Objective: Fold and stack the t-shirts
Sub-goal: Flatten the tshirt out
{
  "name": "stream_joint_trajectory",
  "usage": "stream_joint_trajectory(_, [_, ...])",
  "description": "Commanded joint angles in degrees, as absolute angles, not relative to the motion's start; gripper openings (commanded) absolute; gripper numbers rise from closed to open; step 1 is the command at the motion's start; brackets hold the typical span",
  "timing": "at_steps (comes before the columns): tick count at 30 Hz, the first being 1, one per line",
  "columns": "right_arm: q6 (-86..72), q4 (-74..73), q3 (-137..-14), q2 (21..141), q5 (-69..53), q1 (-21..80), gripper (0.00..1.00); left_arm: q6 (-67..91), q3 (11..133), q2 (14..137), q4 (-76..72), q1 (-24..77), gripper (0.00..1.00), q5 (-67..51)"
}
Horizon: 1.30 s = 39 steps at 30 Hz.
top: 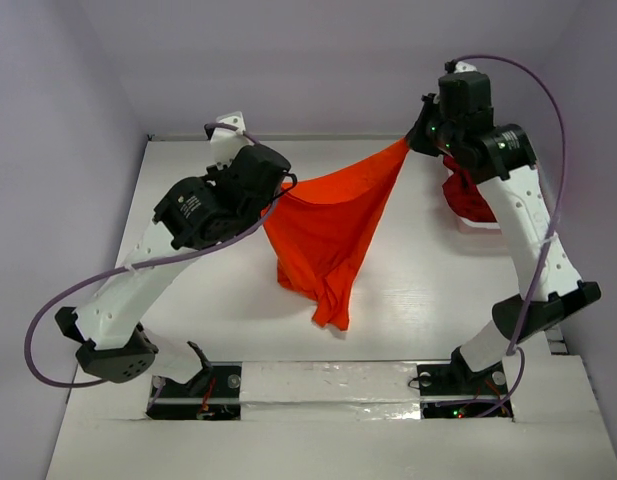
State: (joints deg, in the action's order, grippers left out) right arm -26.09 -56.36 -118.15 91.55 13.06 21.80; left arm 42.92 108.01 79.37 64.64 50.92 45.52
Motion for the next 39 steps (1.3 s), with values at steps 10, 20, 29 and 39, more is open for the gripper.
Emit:
stream_joint_trajectory(10, [-23.1, -54.7, -118.7, 78.5, 9.1, 21.5, 0.0, 40.1, 118.5, 74.3, 64.9, 50.2, 0.0, 49.7])
stream_joint_trajectory(20, [-21.8, -54.5, -126.5, 76.6, 8.1, 21.5, 0.0, 32.8, 126.2, 72.3, 58.9, 50.2, 0.0, 52.9])
stream_joint_trajectory(29, [-21.5, -54.1, -136.7, 78.3, 9.3, 21.5, 0.0, 25.7, 123.9, 67.5, 48.2, 50.2, 0.0, 53.3])
stream_joint_trajectory(39, [-20.8, -53.0, -140.4, 79.5, 6.9, 21.5, 0.0, 21.2, 126.8, 67.1, 43.2, 50.2, 0.0, 54.2])
